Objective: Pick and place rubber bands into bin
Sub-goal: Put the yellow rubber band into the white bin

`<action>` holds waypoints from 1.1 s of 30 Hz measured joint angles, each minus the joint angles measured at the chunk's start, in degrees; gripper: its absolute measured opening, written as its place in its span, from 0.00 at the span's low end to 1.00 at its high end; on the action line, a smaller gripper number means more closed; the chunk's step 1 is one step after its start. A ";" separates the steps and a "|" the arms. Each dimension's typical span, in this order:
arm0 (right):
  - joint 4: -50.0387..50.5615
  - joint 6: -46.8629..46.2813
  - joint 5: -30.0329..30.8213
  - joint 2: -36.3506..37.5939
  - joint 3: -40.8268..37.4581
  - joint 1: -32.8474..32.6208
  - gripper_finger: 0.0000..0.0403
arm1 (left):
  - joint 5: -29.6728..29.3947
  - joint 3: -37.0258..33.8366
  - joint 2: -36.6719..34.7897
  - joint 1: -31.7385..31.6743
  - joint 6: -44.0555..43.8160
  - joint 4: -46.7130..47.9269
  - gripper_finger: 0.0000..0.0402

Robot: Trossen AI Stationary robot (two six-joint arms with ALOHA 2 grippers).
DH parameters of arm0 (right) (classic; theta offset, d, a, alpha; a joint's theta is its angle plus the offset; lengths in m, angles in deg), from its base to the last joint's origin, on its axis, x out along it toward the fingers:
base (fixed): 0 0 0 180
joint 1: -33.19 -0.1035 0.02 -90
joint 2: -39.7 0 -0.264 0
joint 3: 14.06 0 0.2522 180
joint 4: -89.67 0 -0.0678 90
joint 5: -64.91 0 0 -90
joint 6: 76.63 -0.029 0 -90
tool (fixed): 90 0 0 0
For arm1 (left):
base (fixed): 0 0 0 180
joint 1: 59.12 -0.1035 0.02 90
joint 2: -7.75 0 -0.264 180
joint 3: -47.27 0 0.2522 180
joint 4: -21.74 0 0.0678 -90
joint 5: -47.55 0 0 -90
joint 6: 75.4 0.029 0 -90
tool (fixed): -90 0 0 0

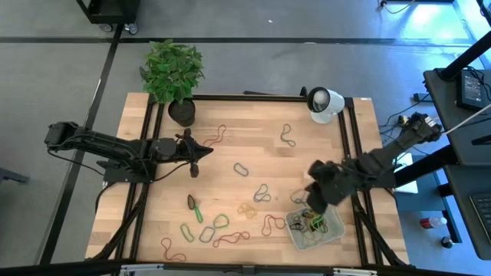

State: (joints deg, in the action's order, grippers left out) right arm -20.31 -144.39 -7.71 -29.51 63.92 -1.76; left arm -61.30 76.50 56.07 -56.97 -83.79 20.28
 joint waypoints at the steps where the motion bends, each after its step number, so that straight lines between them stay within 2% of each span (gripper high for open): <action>1: -0.03 -2.28 0.05 0.00 0.00 -1.74 0.00 | -0.22 0.00 0.00 -0.02 0.01 0.00 0.02; 9: -0.14 -21.37 -0.03 -0.05 0.00 -15.11 0.00 | -2.51 0.00 0.02 -0.02 0.04 -0.02 0.02; 13: 0.39 -23.57 0.61 -1.43 0.02 -17.86 0.00 | -2.58 0.00 0.02 0.00 0.06 -0.02 0.02; 20: 2.60 -23.36 0.61 -9.47 0.02 -15.67 0.00 | -2.59 -0.01 0.02 -0.02 0.02 -0.02 0.02; 28: -0.02 -23.16 -10.55 -21.62 0.02 -13.40 0.00 | -2.58 -0.01 0.00 -0.01 0.09 0.00 0.02; 33: -1.70 -23.13 -14.06 -28.01 0.02 -12.53 0.00 | -2.58 0.00 0.01 0.00 0.08 -0.02 0.02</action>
State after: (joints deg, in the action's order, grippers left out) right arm -22.01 -167.53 -21.77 -57.52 63.95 -14.29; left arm -63.88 76.50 56.08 -56.97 -83.72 20.26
